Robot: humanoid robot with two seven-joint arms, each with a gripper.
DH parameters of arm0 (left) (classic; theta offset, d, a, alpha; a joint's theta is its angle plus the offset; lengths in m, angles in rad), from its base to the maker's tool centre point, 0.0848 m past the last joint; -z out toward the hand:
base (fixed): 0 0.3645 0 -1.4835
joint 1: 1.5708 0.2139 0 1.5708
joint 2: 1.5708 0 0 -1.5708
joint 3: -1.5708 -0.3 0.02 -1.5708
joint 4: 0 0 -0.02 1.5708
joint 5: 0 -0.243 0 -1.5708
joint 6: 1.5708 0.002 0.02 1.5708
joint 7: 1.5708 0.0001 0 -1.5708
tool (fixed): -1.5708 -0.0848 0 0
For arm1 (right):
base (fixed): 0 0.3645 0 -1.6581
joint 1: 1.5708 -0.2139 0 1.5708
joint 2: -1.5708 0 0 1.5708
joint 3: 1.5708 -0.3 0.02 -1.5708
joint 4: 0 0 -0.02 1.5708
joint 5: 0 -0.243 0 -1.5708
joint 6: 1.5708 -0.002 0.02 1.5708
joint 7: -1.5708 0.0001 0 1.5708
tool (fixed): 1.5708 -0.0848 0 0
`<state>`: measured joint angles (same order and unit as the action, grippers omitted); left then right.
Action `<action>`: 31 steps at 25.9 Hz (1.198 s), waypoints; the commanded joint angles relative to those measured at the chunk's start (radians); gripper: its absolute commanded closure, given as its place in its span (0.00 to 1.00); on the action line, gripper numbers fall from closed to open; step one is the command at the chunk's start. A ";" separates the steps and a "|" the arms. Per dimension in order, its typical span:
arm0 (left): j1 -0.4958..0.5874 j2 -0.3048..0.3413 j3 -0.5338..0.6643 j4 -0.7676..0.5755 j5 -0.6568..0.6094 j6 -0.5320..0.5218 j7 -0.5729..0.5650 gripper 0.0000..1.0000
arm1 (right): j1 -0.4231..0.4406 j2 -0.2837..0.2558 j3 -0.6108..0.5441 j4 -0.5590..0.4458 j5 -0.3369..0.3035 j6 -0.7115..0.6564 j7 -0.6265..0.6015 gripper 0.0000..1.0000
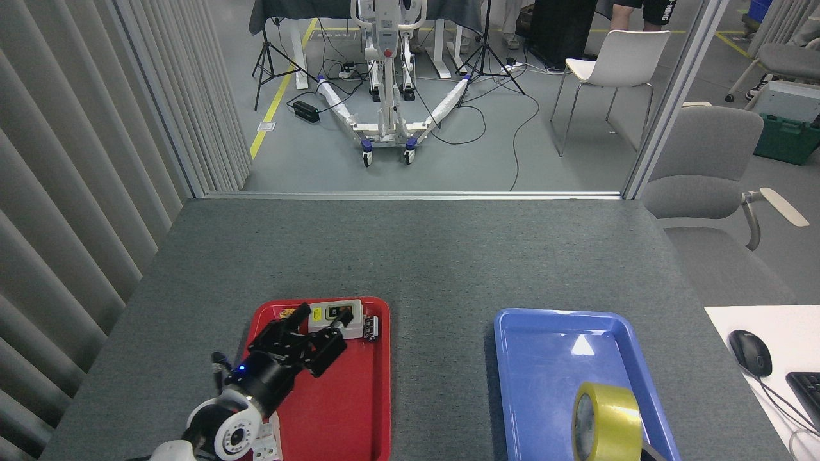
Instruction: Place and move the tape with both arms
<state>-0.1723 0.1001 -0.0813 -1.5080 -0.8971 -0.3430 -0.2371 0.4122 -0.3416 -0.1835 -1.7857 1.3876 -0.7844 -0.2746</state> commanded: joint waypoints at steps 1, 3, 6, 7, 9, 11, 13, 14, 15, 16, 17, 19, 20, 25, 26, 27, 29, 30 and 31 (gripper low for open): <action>0.066 0.033 0.123 -0.046 -0.013 0.035 0.061 0.01 | -0.035 -0.004 0.001 0.016 0.001 0.077 0.094 0.83; 0.131 0.066 0.127 -0.089 -0.066 0.073 0.124 0.01 | -0.075 -0.004 0.006 0.031 0.001 0.175 0.150 0.83; 0.223 0.070 0.126 -0.189 -0.301 0.136 0.252 0.01 | -0.144 -0.010 0.025 0.063 -0.001 0.344 0.265 0.88; 0.247 0.067 0.121 -0.208 -0.373 0.145 0.291 0.01 | -0.168 -0.022 0.044 0.075 -0.002 0.418 0.310 0.91; 0.267 0.064 0.117 -0.213 -0.476 0.148 0.358 0.01 | -0.213 -0.048 0.096 0.103 -0.016 0.559 0.380 0.96; 0.283 0.062 0.114 -0.207 -0.529 0.164 0.406 0.01 | -0.257 -0.074 0.141 0.138 -0.029 0.646 0.405 0.97; 0.303 0.064 0.115 -0.198 -0.533 0.206 0.418 0.01 | -0.293 -0.102 0.167 0.169 -0.032 0.675 0.408 1.00; 0.313 0.066 0.115 -0.193 -0.533 0.239 0.417 0.01 | -0.303 -0.109 0.170 0.181 -0.035 0.676 0.413 1.00; 0.323 0.070 0.115 -0.193 -0.533 0.266 0.412 0.01 | -0.311 -0.111 0.171 0.187 -0.047 0.674 0.416 1.00; 0.330 0.076 0.115 -0.193 -0.531 0.286 0.406 0.01 | -0.317 -0.112 0.171 0.193 -0.070 0.668 0.419 1.00; 0.335 0.081 0.117 -0.193 -0.525 0.300 0.401 0.01 | -0.319 -0.114 0.171 0.201 -0.087 0.666 0.445 1.00; 0.338 0.101 0.117 -0.199 -0.519 0.305 0.401 0.01 | -0.325 -0.119 0.173 0.206 -0.099 0.675 0.569 1.00; 0.343 0.104 0.120 -0.202 -0.507 0.300 0.403 0.01 | -0.331 -0.120 0.174 0.206 -0.099 0.677 0.641 1.00; 0.372 0.131 0.114 -0.216 -0.477 0.292 0.412 0.00 | -0.382 -0.112 0.230 0.206 -0.133 0.714 0.862 1.00; 0.373 0.130 0.114 -0.216 -0.477 0.292 0.415 0.00 | -0.395 -0.109 0.243 0.206 -0.137 0.717 0.913 1.00; 0.373 0.131 0.112 -0.216 -0.477 0.294 0.415 0.00 | -0.411 -0.109 0.256 0.206 -0.139 0.718 0.959 1.00; 0.375 0.132 0.112 -0.216 -0.477 0.295 0.418 0.00 | -0.446 -0.109 0.277 0.207 -0.139 0.722 1.019 1.00; 0.375 0.133 0.112 -0.216 -0.477 0.299 0.417 0.00 | -0.458 -0.109 0.291 0.210 -0.139 0.725 1.028 1.00; 0.375 0.133 0.112 -0.218 -0.477 0.300 0.418 0.00 | -0.469 -0.108 0.302 0.212 -0.139 0.732 1.028 1.00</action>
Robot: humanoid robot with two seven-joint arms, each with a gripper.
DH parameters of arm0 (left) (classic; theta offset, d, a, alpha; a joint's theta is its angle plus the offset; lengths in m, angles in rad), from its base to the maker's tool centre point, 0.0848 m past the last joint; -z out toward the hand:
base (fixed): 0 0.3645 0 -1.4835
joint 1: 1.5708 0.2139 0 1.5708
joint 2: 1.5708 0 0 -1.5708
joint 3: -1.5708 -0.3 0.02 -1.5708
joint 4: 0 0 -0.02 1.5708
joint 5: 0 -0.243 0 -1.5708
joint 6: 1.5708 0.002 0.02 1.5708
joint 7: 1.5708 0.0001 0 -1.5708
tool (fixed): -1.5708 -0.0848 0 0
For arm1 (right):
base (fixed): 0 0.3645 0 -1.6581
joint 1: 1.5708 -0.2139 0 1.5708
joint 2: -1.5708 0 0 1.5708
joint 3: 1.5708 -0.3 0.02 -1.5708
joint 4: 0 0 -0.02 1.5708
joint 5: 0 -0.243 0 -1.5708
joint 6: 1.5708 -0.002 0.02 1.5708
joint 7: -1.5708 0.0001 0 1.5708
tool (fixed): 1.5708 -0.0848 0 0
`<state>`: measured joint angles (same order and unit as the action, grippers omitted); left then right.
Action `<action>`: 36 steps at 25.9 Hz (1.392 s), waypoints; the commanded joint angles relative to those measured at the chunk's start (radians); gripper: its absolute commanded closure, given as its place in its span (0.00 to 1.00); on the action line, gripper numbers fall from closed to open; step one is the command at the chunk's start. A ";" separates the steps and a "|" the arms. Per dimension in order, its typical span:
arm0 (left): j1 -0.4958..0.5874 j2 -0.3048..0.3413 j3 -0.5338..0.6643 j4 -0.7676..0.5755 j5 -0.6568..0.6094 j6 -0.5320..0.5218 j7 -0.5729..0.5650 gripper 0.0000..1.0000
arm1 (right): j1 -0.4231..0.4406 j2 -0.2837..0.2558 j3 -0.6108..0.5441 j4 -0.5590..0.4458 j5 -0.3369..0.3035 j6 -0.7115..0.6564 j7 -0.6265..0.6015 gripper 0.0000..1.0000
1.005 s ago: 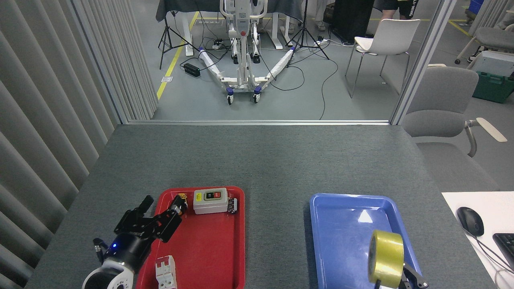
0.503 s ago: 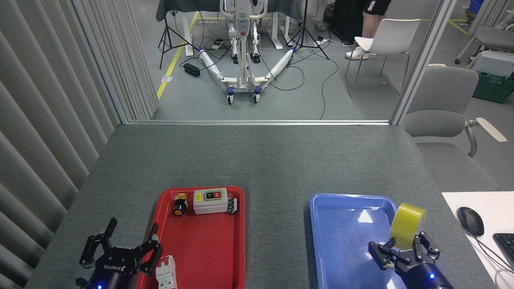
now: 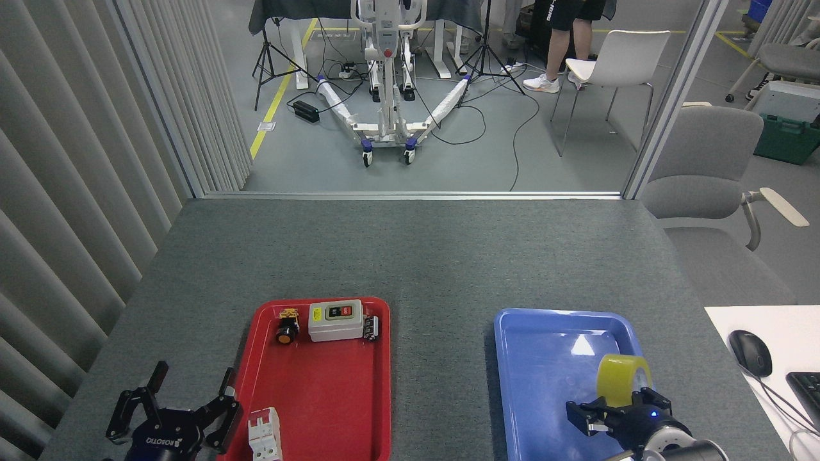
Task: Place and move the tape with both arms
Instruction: 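Grasp the tape roll in the blue tray with the right gripper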
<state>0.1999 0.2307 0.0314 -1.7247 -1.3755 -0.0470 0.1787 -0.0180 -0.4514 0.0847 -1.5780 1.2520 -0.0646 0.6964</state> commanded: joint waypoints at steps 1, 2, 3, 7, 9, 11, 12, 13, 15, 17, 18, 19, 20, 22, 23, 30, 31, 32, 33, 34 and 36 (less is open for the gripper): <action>0.003 0.004 -0.001 -0.001 0.001 0.004 0.002 0.00 | -0.043 0.002 0.043 0.007 -0.003 0.023 0.058 1.00; 0.006 0.004 0.001 -0.001 0.001 0.006 0.001 0.00 | -0.048 0.005 0.049 0.010 -0.003 0.032 0.058 1.00; 0.010 0.006 0.001 -0.001 0.001 0.007 0.002 0.00 | -0.049 0.006 0.055 0.009 -0.003 0.039 0.061 1.00; 0.013 0.006 0.001 0.002 0.001 0.007 0.001 0.00 | -0.048 0.023 0.059 0.010 -0.003 0.042 0.077 1.00; 0.013 0.002 0.001 0.004 0.001 0.006 0.002 0.00 | -0.045 0.025 0.059 0.010 -0.003 0.043 0.087 1.00; 0.013 0.004 0.001 0.002 0.001 0.006 0.002 0.00 | -0.042 0.026 0.058 0.010 0.001 0.049 0.087 1.00; 0.013 0.006 0.001 0.002 0.001 0.006 0.002 0.00 | -0.040 0.026 0.058 0.010 0.003 0.060 0.087 0.90; 0.013 0.006 0.001 0.002 0.001 0.006 0.002 0.00 | -0.039 0.026 0.058 0.010 0.004 0.069 0.087 0.83; 0.013 0.006 0.001 0.004 0.001 0.004 0.002 0.00 | -0.037 0.026 0.058 0.010 0.006 0.085 0.087 0.72; 0.013 0.004 0.001 0.004 0.001 0.004 0.002 0.00 | -0.037 0.026 0.058 0.010 0.006 0.094 0.087 0.67; 0.013 0.004 0.001 0.004 0.001 0.003 0.002 0.00 | -0.037 0.028 0.058 0.010 0.006 0.097 0.087 0.66; 0.013 0.004 0.001 0.004 0.001 0.001 0.002 0.00 | -0.036 0.028 0.058 0.010 0.006 0.100 0.087 0.64; 0.013 0.004 0.001 0.004 0.001 0.001 0.002 0.00 | -0.036 0.028 0.058 0.010 0.007 0.106 0.087 0.62; 0.013 0.004 0.001 0.002 0.001 0.003 0.002 0.00 | -0.034 0.026 0.059 0.010 0.007 0.109 0.084 0.58; 0.013 0.001 0.001 0.002 0.001 0.004 0.002 0.00 | -0.033 0.026 0.059 0.010 0.009 0.108 0.083 0.55; 0.013 -0.022 0.008 0.002 0.003 0.007 -0.008 0.00 | -0.031 0.028 0.059 0.009 0.009 0.111 0.080 0.45; 0.013 -0.027 0.008 0.004 0.004 0.007 -0.010 0.00 | -0.031 0.028 0.059 0.009 0.007 0.111 0.080 0.44; 0.013 -0.034 0.008 0.007 0.007 0.006 -0.012 0.00 | -0.031 0.028 0.059 0.009 0.007 0.111 0.078 0.44; 0.010 -0.042 0.008 0.016 0.016 -0.001 -0.013 0.00 | -0.031 0.028 0.059 0.007 0.007 0.111 0.078 0.43; 0.009 -0.045 0.012 0.030 0.021 -0.005 -0.013 0.00 | -0.031 0.028 0.059 0.007 0.007 0.112 0.078 0.43; 0.006 -0.048 0.019 0.040 0.024 -0.011 -0.016 0.00 | -0.031 0.028 0.059 0.003 0.007 0.111 0.078 0.43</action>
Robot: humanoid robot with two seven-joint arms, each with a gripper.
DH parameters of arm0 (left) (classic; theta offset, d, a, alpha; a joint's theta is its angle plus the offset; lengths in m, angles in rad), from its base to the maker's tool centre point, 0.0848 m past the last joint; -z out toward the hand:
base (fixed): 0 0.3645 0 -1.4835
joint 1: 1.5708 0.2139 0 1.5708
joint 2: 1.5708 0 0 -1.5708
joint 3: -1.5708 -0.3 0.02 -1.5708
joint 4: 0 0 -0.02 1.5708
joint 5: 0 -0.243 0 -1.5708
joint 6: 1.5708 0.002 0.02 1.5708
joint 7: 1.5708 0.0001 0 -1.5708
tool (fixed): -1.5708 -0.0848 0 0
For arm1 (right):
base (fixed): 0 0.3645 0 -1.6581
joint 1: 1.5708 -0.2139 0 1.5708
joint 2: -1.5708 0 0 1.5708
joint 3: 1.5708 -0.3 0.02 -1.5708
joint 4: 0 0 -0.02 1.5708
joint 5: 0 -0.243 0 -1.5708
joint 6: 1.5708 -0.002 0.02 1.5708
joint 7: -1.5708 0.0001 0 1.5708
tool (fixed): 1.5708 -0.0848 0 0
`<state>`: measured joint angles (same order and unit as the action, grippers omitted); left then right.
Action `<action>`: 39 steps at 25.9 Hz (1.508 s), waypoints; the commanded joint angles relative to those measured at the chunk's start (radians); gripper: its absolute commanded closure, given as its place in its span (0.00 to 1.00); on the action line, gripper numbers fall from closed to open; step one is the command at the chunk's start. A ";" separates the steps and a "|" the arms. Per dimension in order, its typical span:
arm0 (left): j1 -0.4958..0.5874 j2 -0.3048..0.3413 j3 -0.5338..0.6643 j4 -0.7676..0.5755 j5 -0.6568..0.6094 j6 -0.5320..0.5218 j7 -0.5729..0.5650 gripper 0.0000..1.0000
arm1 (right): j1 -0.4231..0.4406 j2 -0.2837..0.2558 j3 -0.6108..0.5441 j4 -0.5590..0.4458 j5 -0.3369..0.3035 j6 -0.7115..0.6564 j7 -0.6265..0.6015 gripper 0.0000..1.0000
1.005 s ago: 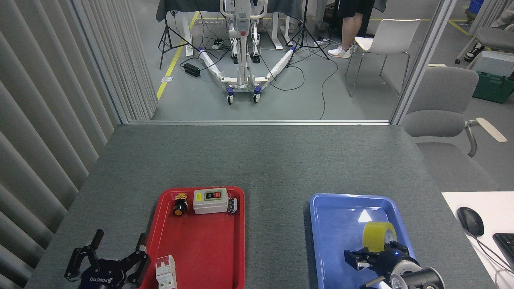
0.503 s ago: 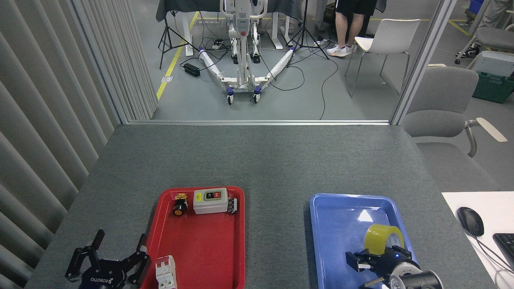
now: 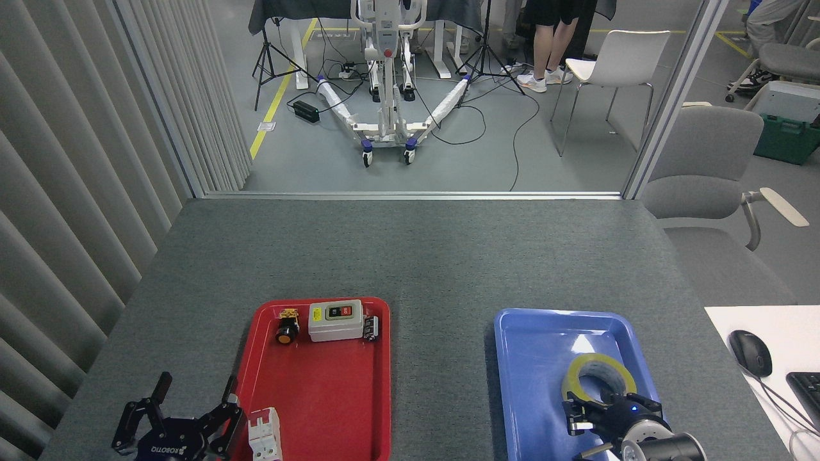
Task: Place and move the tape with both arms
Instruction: 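Slide the tape roll toward the tray center and release it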
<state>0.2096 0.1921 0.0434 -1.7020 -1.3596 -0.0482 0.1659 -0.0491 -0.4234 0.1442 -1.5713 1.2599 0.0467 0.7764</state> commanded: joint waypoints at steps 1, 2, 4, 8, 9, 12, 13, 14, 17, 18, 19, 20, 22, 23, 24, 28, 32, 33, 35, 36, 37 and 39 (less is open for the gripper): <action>-0.009 -0.017 0.012 0.025 0.010 -0.019 -0.003 0.00 | 0.002 0.000 0.000 -0.007 -0.001 0.001 -0.003 0.42; -0.018 -0.026 0.015 0.041 0.011 -0.030 -0.003 0.00 | 0.002 0.000 0.000 -0.009 -0.001 0.001 -0.003 0.40; -0.062 -0.037 0.016 0.087 0.011 -0.071 -0.005 0.00 | 0.009 0.000 -0.003 -0.019 -0.001 0.001 -0.009 0.33; -0.102 -0.098 0.085 0.107 0.007 -0.147 -0.026 0.00 | 0.044 0.003 -0.034 -0.044 -0.002 -0.001 -0.161 0.00; -0.111 -0.108 0.101 0.113 0.004 -0.165 -0.042 0.00 | 0.058 0.014 -0.061 -0.052 -0.007 -0.002 -0.235 0.00; -0.122 -0.132 0.132 0.163 -0.004 -0.200 -0.069 0.00 | 0.118 0.060 -0.123 -0.062 -0.007 -0.014 -0.488 0.00; -0.128 -0.137 0.135 0.173 -0.004 -0.211 -0.069 0.00 | 0.126 0.068 -0.132 -0.064 -0.002 -0.014 -0.580 0.00; -0.133 -0.141 0.136 0.174 -0.006 -0.216 -0.069 0.00 | 0.130 0.074 -0.138 -0.062 -0.001 -0.013 -0.654 0.00; -0.138 -0.146 0.138 0.174 -0.009 -0.219 -0.066 0.00 | 0.149 0.083 -0.140 -0.062 0.015 -0.010 -0.792 0.00; -0.144 -0.137 0.135 0.174 -0.007 -0.211 -0.060 0.00 | 0.152 0.087 -0.140 -0.064 0.026 -0.008 -0.795 0.00; -0.148 -0.132 0.133 0.177 -0.007 -0.210 -0.057 0.00 | 0.161 0.097 -0.141 -0.064 0.032 -0.008 -0.799 0.00; -0.150 -0.128 0.133 0.179 -0.007 -0.208 -0.055 0.00 | 0.167 0.110 -0.141 -0.064 0.035 -0.008 -0.801 0.00; -0.150 -0.120 0.128 0.186 -0.007 -0.205 -0.054 0.00 | 0.183 0.138 -0.141 -0.064 0.061 -0.011 -0.807 0.00; -0.150 -0.117 0.125 0.188 -0.006 -0.205 -0.051 0.00 | 0.192 0.152 -0.143 -0.064 0.081 -0.011 -0.812 0.00; -0.148 -0.117 0.124 0.188 -0.006 -0.205 -0.043 0.00 | 0.201 0.164 -0.153 -0.064 0.096 -0.011 -0.824 0.00; -0.144 -0.115 0.115 0.186 -0.007 -0.205 -0.028 0.00 | 0.238 0.192 -0.183 -0.064 0.102 -0.011 -0.936 0.00; -0.154 -0.135 0.116 0.191 -0.015 -0.208 -0.042 0.00 | 0.242 0.227 -0.176 -0.058 0.101 -0.016 -0.957 0.00; -0.179 -0.148 0.116 0.197 -0.029 -0.208 -0.043 0.00 | 0.242 0.233 -0.176 -0.061 0.101 -0.018 -0.957 0.00; -0.216 -0.157 0.116 0.216 -0.047 -0.206 -0.043 0.00 | 0.242 0.232 -0.179 -0.061 0.101 -0.025 -0.960 0.00; -0.217 -0.160 0.116 0.217 -0.047 -0.206 -0.042 0.00 | 0.242 0.229 -0.181 -0.061 0.101 -0.025 -0.959 0.00; -0.217 -0.164 0.116 0.217 -0.049 -0.206 -0.042 0.00 | 0.242 0.227 -0.181 -0.059 0.101 -0.025 -0.959 0.00; -0.217 -0.175 0.119 0.222 -0.050 -0.206 -0.042 0.00 | 0.242 0.226 -0.183 -0.059 0.101 -0.025 -0.959 0.00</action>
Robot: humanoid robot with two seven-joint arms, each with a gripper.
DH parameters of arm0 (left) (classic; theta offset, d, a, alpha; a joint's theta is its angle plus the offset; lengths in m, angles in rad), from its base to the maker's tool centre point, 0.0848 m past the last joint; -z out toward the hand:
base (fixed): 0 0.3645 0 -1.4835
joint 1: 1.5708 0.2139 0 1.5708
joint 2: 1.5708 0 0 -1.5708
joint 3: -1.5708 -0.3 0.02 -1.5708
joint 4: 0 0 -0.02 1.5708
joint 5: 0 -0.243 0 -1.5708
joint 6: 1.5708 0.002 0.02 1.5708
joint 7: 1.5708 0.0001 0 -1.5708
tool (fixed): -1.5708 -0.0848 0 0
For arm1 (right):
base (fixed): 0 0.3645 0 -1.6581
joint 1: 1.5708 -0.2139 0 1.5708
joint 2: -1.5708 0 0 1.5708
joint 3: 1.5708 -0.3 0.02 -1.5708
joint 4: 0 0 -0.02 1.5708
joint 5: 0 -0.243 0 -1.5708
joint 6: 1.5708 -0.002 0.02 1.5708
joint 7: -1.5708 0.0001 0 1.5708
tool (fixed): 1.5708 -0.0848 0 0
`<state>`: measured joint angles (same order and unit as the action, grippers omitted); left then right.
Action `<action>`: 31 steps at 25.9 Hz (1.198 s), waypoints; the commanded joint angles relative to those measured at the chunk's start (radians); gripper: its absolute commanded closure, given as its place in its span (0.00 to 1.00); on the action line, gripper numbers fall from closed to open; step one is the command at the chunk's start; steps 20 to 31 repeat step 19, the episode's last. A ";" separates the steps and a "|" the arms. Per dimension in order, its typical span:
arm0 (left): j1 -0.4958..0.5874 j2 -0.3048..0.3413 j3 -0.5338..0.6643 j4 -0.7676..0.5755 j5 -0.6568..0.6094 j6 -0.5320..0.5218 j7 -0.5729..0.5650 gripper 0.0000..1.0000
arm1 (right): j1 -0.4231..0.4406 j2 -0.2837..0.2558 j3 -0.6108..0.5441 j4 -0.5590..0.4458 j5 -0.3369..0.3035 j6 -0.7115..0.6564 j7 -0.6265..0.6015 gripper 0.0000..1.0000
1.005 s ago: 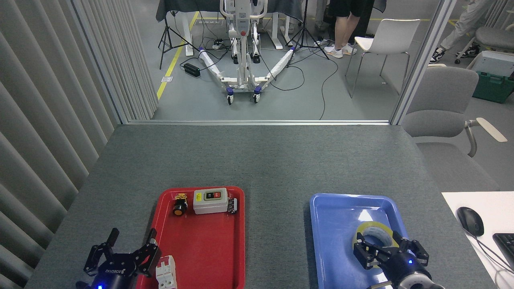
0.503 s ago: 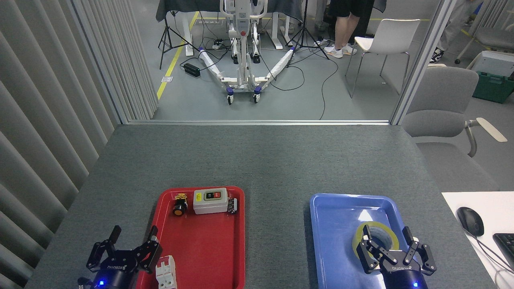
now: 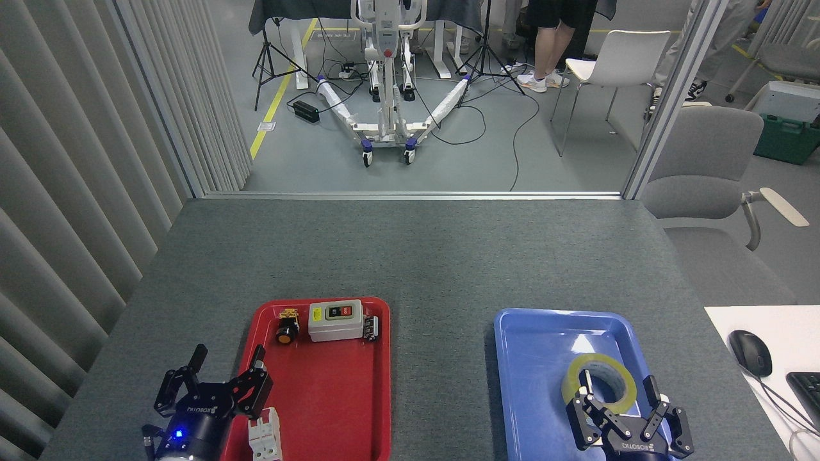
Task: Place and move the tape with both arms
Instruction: 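Slide the tape roll toward the tray center and release it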
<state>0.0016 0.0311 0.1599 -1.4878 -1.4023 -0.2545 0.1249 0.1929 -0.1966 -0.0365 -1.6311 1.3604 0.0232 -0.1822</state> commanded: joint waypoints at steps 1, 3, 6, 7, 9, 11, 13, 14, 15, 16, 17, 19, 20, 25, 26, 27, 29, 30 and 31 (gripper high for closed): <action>-0.009 -0.013 0.006 0.008 -0.010 0.000 0.002 0.00 | 0.002 0.000 -0.002 0.000 0.000 -0.002 0.000 0.00; -0.005 -0.014 0.015 0.008 -0.052 -0.008 0.012 0.00 | 0.002 -0.001 0.000 0.000 0.000 -0.002 0.000 0.00; 0.000 -0.027 0.030 0.008 -0.113 -0.016 0.005 0.00 | 0.000 -0.003 0.000 0.000 0.000 -0.002 0.001 0.00; 0.008 -0.028 0.029 0.006 -0.113 -0.017 0.004 0.00 | 0.000 -0.003 0.000 0.000 0.000 0.000 0.001 0.00; 0.011 -0.030 0.030 -0.006 -0.113 -0.017 0.004 0.00 | -0.001 -0.006 -0.002 0.010 0.000 0.000 0.001 0.00; 0.011 -0.030 0.029 -0.009 -0.112 -0.012 0.012 0.00 | -0.015 -0.006 -0.002 0.036 -0.001 0.008 0.001 0.00; 0.011 -0.027 0.009 -0.008 -0.109 0.000 0.009 0.00 | -0.035 -0.003 -0.002 0.056 -0.001 0.009 0.000 0.00; 0.011 -0.017 -0.011 -0.006 -0.109 0.003 0.004 0.00 | -0.036 0.000 -0.002 0.056 -0.001 0.009 0.000 0.00; 0.011 -0.011 -0.031 -0.008 -0.109 0.006 0.001 0.00 | -0.038 0.003 -0.002 0.054 0.000 0.008 -0.002 0.00; 0.011 -0.005 -0.036 -0.009 -0.109 0.006 0.001 0.00 | -0.038 0.003 -0.002 0.054 0.000 0.008 -0.002 0.00; 0.011 -0.002 -0.033 -0.009 -0.107 0.006 -0.002 0.00 | -0.036 0.005 -0.002 0.056 0.000 0.008 -0.002 0.00; 0.011 -0.004 -0.022 -0.006 -0.107 0.008 -0.004 0.00 | -0.038 0.003 -0.002 0.059 0.000 0.008 0.000 0.00; 0.011 -0.004 -0.022 -0.006 -0.107 0.008 -0.004 0.00 | -0.038 0.003 -0.002 0.059 0.000 0.008 0.000 0.00; 0.011 -0.004 -0.022 -0.006 -0.107 0.008 -0.004 0.00 | -0.038 0.003 -0.002 0.059 0.000 0.008 0.000 0.00; 0.011 -0.004 -0.022 -0.006 -0.107 0.008 -0.004 0.00 | -0.038 0.003 -0.002 0.059 0.000 0.008 0.000 0.00; 0.011 -0.004 -0.022 -0.006 -0.107 0.008 -0.004 0.00 | -0.038 0.003 -0.002 0.059 0.000 0.008 0.000 0.00; 0.011 -0.004 -0.022 -0.006 -0.107 0.008 -0.004 0.00 | -0.038 0.003 -0.002 0.059 0.000 0.008 0.000 0.00; 0.011 -0.004 -0.022 -0.006 -0.107 0.008 -0.004 0.00 | -0.038 0.003 -0.002 0.059 0.000 0.008 0.000 0.00; 0.011 -0.004 -0.022 -0.006 -0.107 0.008 -0.004 0.00 | -0.038 0.003 -0.002 0.059 0.000 0.008 0.000 0.00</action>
